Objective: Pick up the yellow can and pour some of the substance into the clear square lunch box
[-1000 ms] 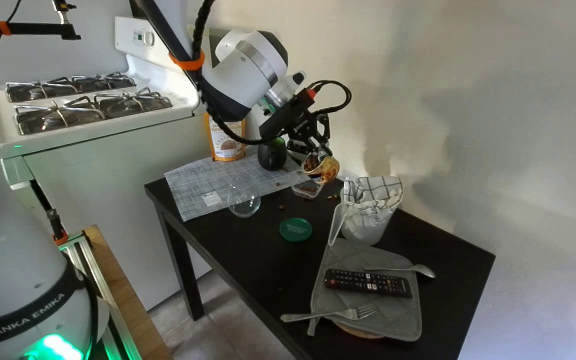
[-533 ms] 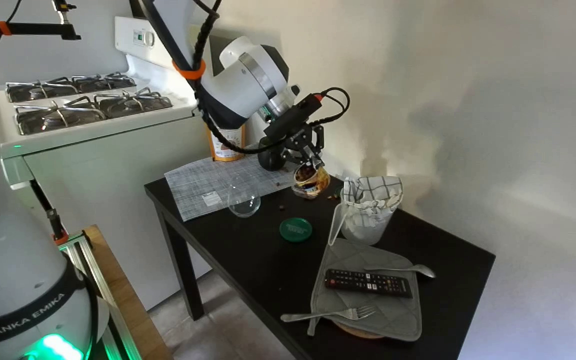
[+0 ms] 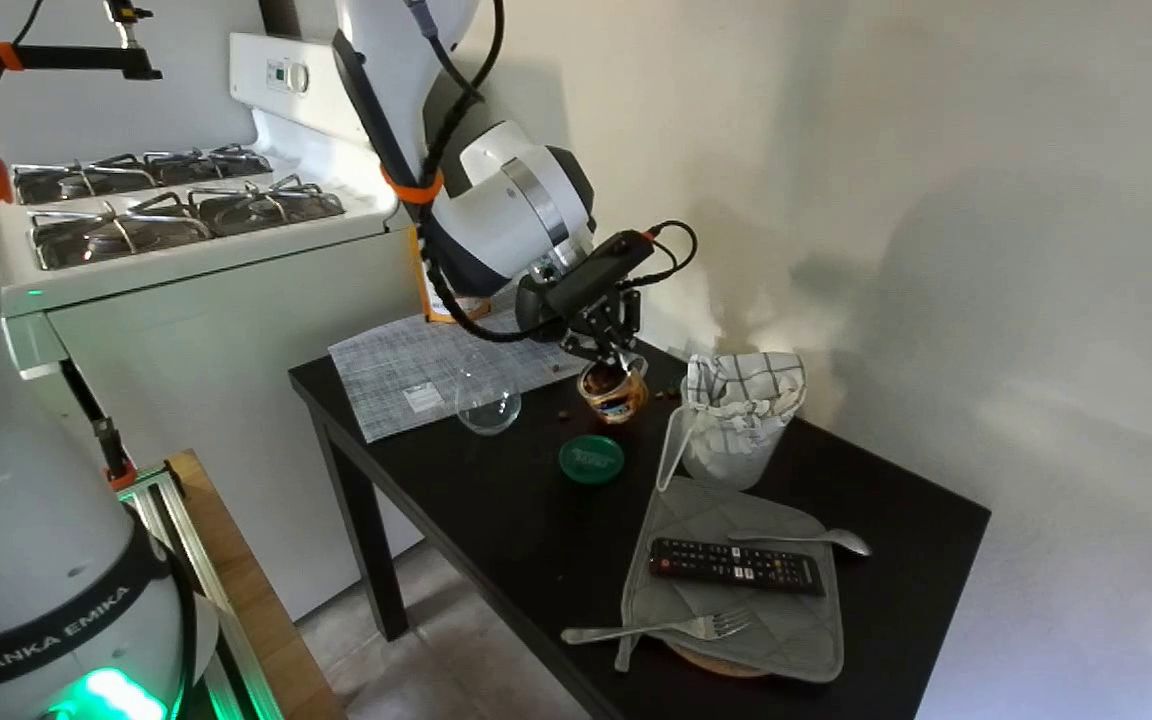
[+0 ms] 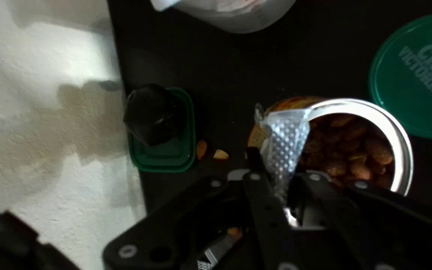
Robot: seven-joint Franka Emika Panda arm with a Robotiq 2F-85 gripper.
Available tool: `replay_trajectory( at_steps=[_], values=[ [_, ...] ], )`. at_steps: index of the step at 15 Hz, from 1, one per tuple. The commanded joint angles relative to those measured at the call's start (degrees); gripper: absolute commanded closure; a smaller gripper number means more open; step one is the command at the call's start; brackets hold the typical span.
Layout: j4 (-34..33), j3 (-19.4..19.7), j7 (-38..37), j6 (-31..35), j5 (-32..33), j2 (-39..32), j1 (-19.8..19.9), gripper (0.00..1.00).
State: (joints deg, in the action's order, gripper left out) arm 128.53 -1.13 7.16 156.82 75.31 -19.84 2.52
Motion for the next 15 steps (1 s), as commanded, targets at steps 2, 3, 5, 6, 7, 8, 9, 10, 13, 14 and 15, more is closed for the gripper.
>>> replay_trajectory(
  at_steps=[2, 3, 5, 6, 7, 8, 9, 10, 13, 14, 15],
  values=[
    [-0.72, 0.09, 0.00, 0.29, 0.33, -0.64, 0.13, 0.83],
    [-0.86, 0.09, 0.00, 0.30, 0.39, -0.71, 0.15, 0.83],
    [0.37, 0.25, -0.22, 0.70, 0.41, 0.95, 0.48, 0.96],
    [2.12, 0.28, 0.32, 1.39, -0.33, 2.72, 1.12, 0.96],
    [3.28, 0.27, 1.15, 1.82, -0.78, 3.85, 1.54, 0.96],
    [4.74, 0.78, 2.12, 2.16, -1.44, 5.42, 1.49, 0.96],
    [5.91, 0.82, 3.07, 2.68, -2.14, 6.60, 1.96, 0.96],
    [6.96, 0.94, 3.79, 3.04, -2.83, 7.67, 2.29, 0.96],
    [10.63, 1.43, 9.05, 6.12, -6.83, 11.22, 3.90, 0.96],
    [11.89, 1.59, 11.63, 7.09, -8.99, 12.56, 4.49, 0.96],
    [13.04, 0.81, 14.54, 7.98, -11.30, 13.58, 5.89, 0.96]
  ],
)
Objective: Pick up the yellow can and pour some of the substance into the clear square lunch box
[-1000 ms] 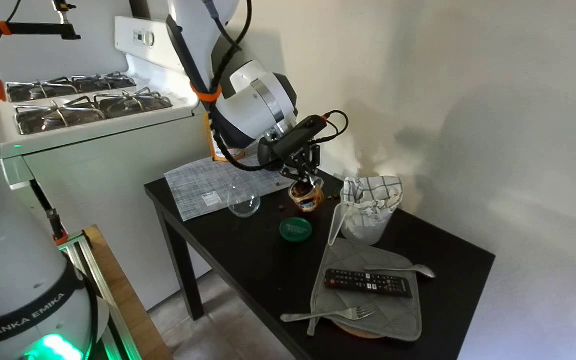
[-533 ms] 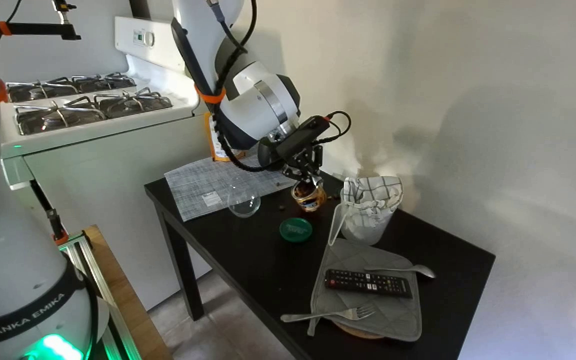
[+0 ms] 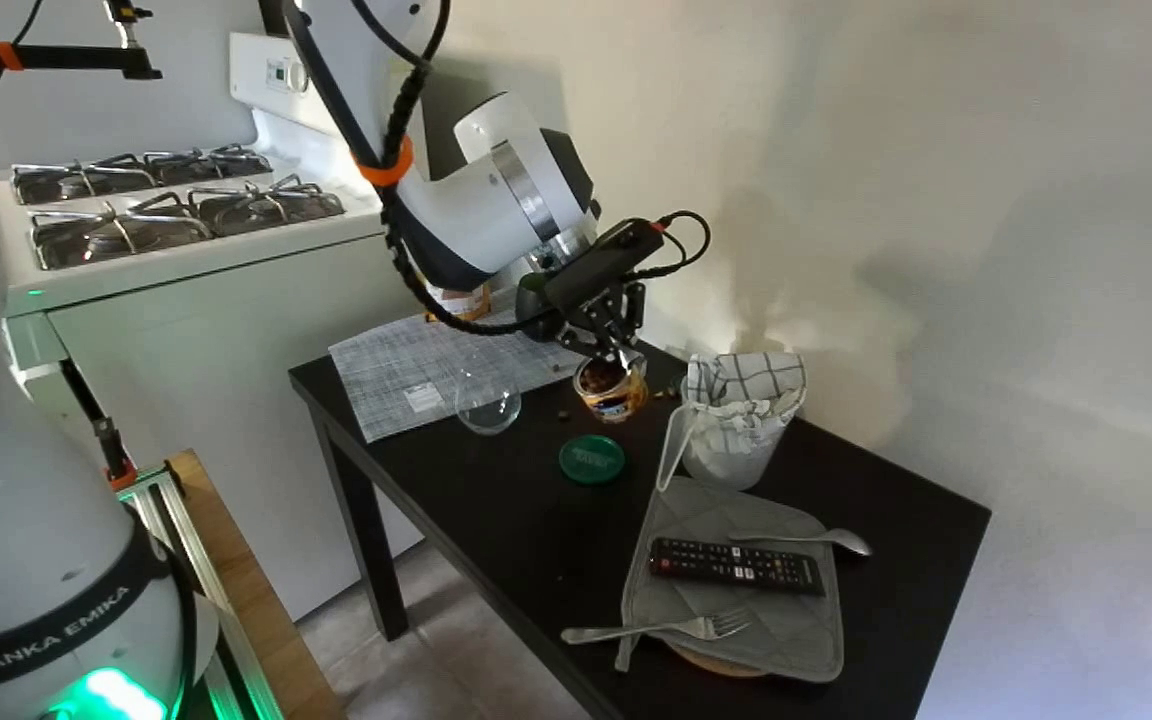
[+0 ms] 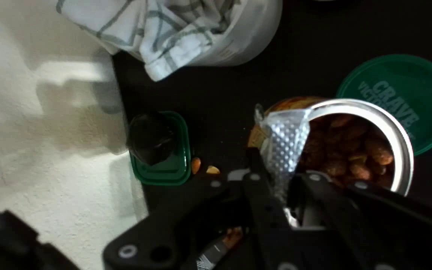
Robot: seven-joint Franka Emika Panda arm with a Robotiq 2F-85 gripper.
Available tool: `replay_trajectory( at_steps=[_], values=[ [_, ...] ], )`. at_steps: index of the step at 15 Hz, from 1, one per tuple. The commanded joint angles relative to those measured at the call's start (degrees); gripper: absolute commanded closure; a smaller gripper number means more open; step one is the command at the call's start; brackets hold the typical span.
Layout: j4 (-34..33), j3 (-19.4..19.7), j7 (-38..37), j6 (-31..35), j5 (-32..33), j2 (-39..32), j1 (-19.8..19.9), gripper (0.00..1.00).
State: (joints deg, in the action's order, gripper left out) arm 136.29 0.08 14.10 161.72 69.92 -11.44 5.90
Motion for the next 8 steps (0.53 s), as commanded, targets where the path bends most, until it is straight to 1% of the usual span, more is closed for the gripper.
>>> replay_trajectory(
  at_steps=[1, 4, 8],
  values=[
    [6.28, -0.59, 10.94, 3.49, -8.76, 5.86, 3.07, 0.96],
    [9.34, -1.23, 20.80, 1.81, -17.53, 8.79, 4.16, 0.96],
    [11.22, -2.37, 31.37, -1.52, -27.55, 10.37, 3.19, 0.96]
  ],
)
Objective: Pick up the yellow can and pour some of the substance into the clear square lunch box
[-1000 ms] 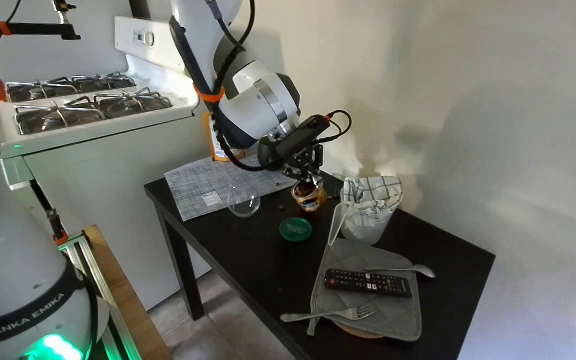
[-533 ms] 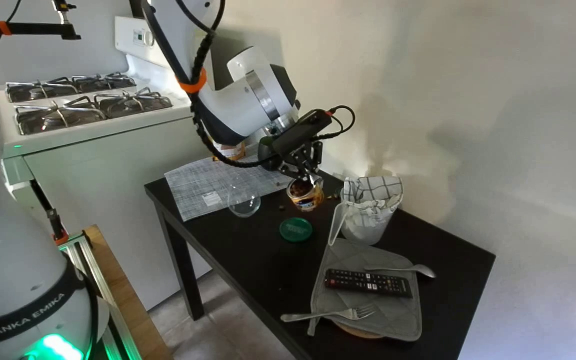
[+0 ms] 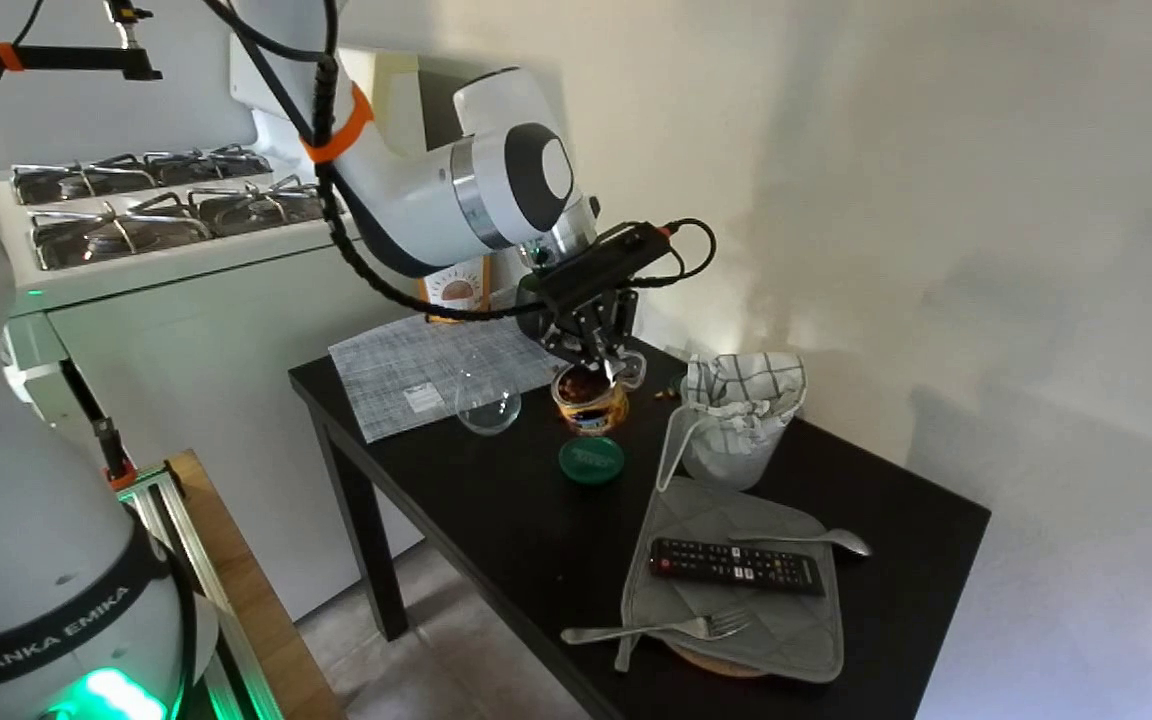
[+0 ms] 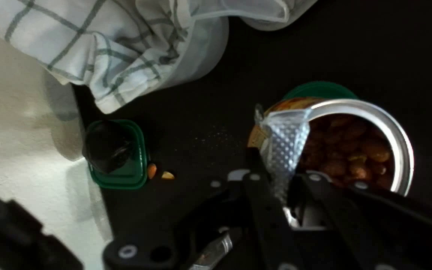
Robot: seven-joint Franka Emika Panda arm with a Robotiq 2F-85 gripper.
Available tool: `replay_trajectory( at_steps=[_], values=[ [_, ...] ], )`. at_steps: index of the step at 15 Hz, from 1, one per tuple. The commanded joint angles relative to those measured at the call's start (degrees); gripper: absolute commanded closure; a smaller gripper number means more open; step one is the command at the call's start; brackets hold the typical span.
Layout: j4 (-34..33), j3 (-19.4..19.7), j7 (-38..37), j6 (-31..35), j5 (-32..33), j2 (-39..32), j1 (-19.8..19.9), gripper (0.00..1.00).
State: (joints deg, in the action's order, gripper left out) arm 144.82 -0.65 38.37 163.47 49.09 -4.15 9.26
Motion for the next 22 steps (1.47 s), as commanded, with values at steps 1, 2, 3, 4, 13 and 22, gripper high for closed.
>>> replay_trajectory(
  at_steps=[1, 2, 3, 4, 13, 22],
  values=[
    [2.78, -2.07, 9.47, -4.84, -9.14, 3.27, -0.37, 0.96],
    [3.04, -2.43, 10.88, -6.35, -10.72, 3.74, -0.53, 0.96],
    [2.90, -0.77, 12.10, -8.06, -12.11, 3.91, -2.74, 0.96],
    [2.52, -0.75, 13.24, -9.84, -13.38, 3.67, -3.18, 0.96],
    [4.12, 1.58, 13.02, -9.92, -13.01, 1.78, -4.33, 0.96],
    [7.07, 2.40, 16.95, 3.73, -16.01, -5.19, -2.97, 0.58]
  ],
)
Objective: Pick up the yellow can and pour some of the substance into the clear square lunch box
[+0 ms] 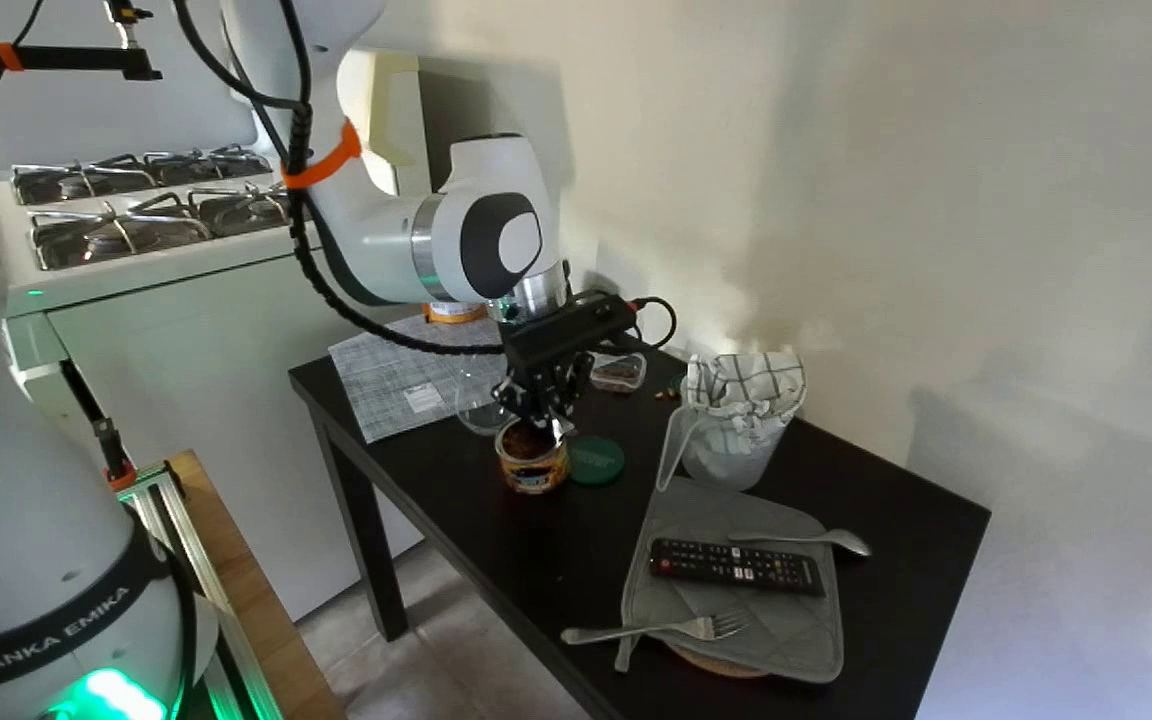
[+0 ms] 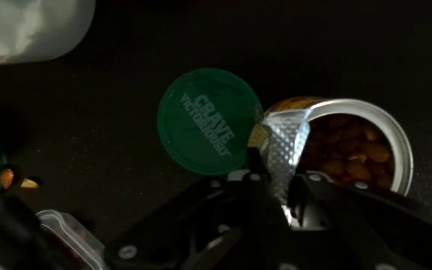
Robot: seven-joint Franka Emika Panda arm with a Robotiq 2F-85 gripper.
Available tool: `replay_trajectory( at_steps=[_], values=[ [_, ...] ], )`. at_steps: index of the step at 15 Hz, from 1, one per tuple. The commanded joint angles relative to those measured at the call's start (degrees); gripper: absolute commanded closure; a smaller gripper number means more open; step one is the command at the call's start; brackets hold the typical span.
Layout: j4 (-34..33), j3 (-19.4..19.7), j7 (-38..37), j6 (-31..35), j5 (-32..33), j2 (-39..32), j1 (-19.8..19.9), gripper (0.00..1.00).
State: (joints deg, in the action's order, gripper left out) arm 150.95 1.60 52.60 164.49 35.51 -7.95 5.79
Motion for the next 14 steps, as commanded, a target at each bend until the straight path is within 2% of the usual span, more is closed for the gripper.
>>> replay_trajectory(
  at_steps=[1, 3, 7, 8, 10, 13, 14],
  values=[
    [0.89, 0.05, 3.10, 2.67, -3.02, -1.68, 0.62, 0.53],
    [1.29, 1.01, 1.25, 2.06, -1.90, -0.54, 0.23, 0.38],
    [3.37, 3.94, -5.56, 2.48, 5.06, 4.69, -0.24, 0.06],
    [3.82, 4.65, -7.50, 2.65, 7.18, 6.16, -0.25, 0.01],
    [4.66, 5.56, -11.50, 3.20, 11.65, 8.84, 0.14, 0.00],
    [6.11, 7.18, -17.41, 9.80, 18.22, 12.45, 1.84, 0.00],
    [3.38, 5.80, -13.04, 6.16, 13.28, 8.75, 0.79, 0.00]
  ],
)
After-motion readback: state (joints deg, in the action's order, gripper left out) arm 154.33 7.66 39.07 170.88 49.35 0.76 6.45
